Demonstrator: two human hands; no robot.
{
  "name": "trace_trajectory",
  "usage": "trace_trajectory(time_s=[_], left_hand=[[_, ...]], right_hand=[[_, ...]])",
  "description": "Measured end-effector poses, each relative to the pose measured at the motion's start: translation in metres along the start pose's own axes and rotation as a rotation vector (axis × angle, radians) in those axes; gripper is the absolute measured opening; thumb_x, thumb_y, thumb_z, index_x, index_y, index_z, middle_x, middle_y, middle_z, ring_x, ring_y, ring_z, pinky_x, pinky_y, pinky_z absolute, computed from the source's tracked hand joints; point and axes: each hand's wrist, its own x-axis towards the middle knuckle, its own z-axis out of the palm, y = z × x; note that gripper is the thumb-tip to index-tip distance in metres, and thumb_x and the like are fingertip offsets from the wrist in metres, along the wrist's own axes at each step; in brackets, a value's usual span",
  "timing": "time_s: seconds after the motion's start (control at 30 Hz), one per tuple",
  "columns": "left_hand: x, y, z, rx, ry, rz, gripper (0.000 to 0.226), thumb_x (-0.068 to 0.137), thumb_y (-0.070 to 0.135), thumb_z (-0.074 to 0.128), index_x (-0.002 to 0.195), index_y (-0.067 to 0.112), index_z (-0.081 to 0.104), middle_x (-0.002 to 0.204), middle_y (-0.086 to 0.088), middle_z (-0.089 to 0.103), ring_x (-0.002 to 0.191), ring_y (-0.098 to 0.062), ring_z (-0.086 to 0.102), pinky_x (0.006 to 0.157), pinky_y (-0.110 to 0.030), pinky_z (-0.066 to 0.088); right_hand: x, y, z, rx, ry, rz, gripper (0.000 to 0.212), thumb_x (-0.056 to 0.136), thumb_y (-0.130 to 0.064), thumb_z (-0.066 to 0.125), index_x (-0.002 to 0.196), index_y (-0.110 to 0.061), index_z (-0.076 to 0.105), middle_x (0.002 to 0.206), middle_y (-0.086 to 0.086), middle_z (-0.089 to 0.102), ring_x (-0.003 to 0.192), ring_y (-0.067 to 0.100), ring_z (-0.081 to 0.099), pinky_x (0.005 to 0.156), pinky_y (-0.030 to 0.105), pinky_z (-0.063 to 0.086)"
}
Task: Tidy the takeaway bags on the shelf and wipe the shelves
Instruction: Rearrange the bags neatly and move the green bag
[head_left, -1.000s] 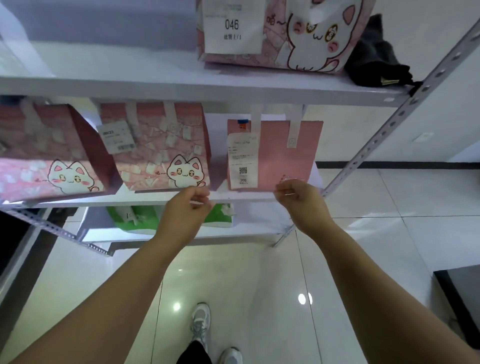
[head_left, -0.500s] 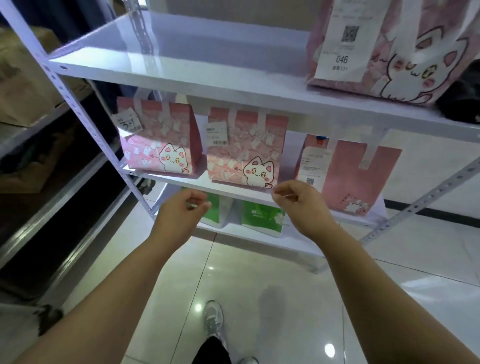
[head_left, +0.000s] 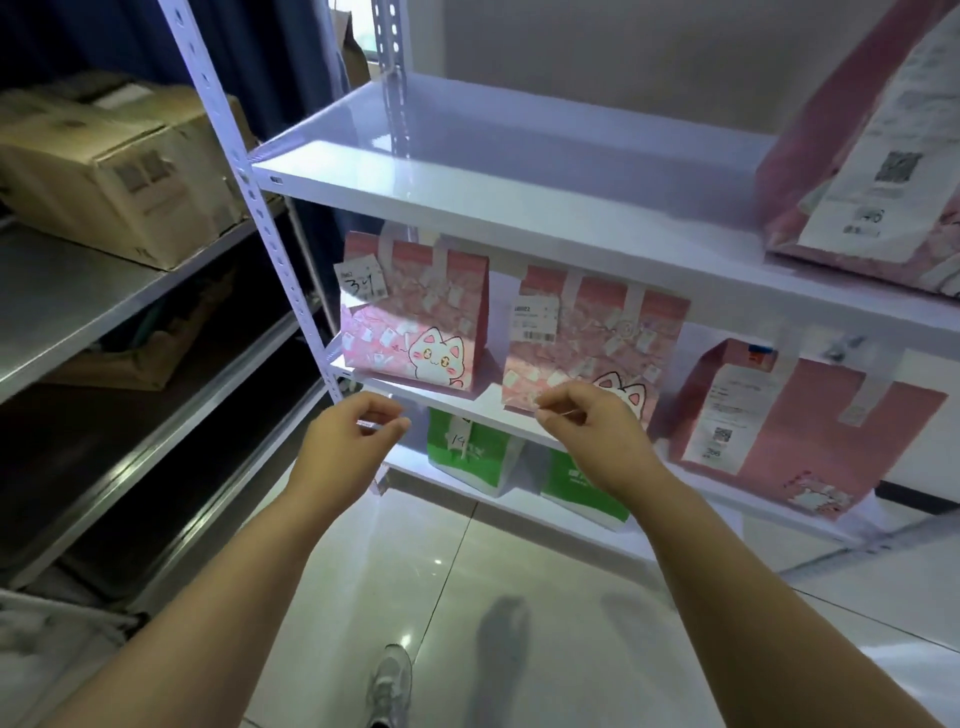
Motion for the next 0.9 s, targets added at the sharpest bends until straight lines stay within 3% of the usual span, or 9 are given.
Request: trace_trajectory(time_s=[0.17, 0.33, 0.43, 0.5, 0.6, 0.73, 0.9], left_hand=[[0.056, -0.03, -0.035, 0.024, -0.048, -0.018, 0.011, 0.08, 0.027, 0.07, 0.076, 0.037, 0.066, 0.082, 0.013, 0.068, 0.073, -0.003, 0.063, 0.066, -0.022, 0.048], [0.111, -0.062, -0.063, 0.061, -0.08, -0.039, 0.009, 0.081, 0.029, 0.068, 0.077, 0.036, 0.064, 0.08, 0.01, 0.066, 0.063, 0.005, 0.057, 0.055, -0.016, 0.041], [0.143, -0.08, -0.067, 0.089, -0.116, -0.054, 0.01, 0.082, 0.026, 0.065, 0.08, 0.036, 0.062, 0.086, 0.008, 0.065, 0.066, 0.001, 0.058, 0.056, -0.018, 0.042], [0.163, -0.089, -0.065, 0.118, -0.154, -0.046, 0.013, 0.083, 0.024, 0.066, 0.089, 0.034, 0.061, 0.093, 0.007, 0.063, 0.074, 0.0, 0.06, 0.06, -0.019, 0.043], [0.193, -0.098, -0.054, 0.149, -0.197, -0.023, 0.038, 0.083, 0.021, 0.066, 0.12, 0.022, 0.057, 0.107, 0.007, 0.058, 0.086, -0.005, 0.058, 0.071, -0.021, 0.043], [0.233, -0.103, -0.039, 0.171, -0.224, 0.021, 0.049, 0.084, 0.017, 0.064, 0.13, 0.017, 0.047, 0.129, -0.004, 0.05, 0.112, -0.019, 0.052, 0.093, -0.037, 0.046], [0.268, -0.112, -0.022, 0.159, -0.157, -0.06, 0.043, 0.087, 0.009, 0.056, 0.123, 0.008, 0.033, 0.12, -0.007, 0.044, 0.088, -0.013, 0.046, 0.074, -0.031, 0.038]], right_hand=[[0.047, -0.016, 0.048, -0.025, 0.029, 0.065, 0.007, 0.087, -0.024, 0.064, 0.092, -0.028, 0.066, 0.09, -0.015, 0.063, 0.082, 0.0, 0.056, 0.067, 0.016, 0.042], [0.092, -0.019, 0.097, -0.053, 0.043, 0.163, 0.008, 0.087, -0.023, 0.062, 0.088, -0.031, 0.062, 0.087, -0.017, 0.061, 0.081, 0.0, 0.055, 0.063, 0.014, 0.039], [0.115, -0.01, 0.119, -0.105, 0.055, 0.237, 0.005, 0.086, -0.025, 0.062, 0.089, -0.029, 0.062, 0.087, -0.019, 0.059, 0.079, 0.0, 0.054, 0.06, 0.016, 0.039], [0.129, -0.001, 0.13, -0.137, 0.037, 0.284, 0.007, 0.085, -0.025, 0.062, 0.091, -0.028, 0.06, 0.087, -0.016, 0.059, 0.077, 0.002, 0.055, 0.062, 0.019, 0.043], [0.152, 0.009, 0.138, -0.189, 0.043, 0.368, 0.019, 0.084, -0.025, 0.062, 0.102, -0.024, 0.056, 0.082, -0.016, 0.058, 0.074, 0.005, 0.056, 0.061, 0.021, 0.043], [0.183, 0.022, 0.145, -0.217, 0.062, 0.451, 0.055, 0.085, -0.023, 0.064, 0.134, -0.012, 0.04, 0.101, 0.0, 0.059, 0.096, 0.022, 0.057, 0.075, 0.029, 0.041], [0.212, 0.031, 0.157, -0.228, 0.052, 0.49, 0.059, 0.085, -0.021, 0.064, 0.135, -0.01, 0.036, 0.126, 0.011, 0.056, 0.113, 0.03, 0.054, 0.094, 0.04, 0.046]])
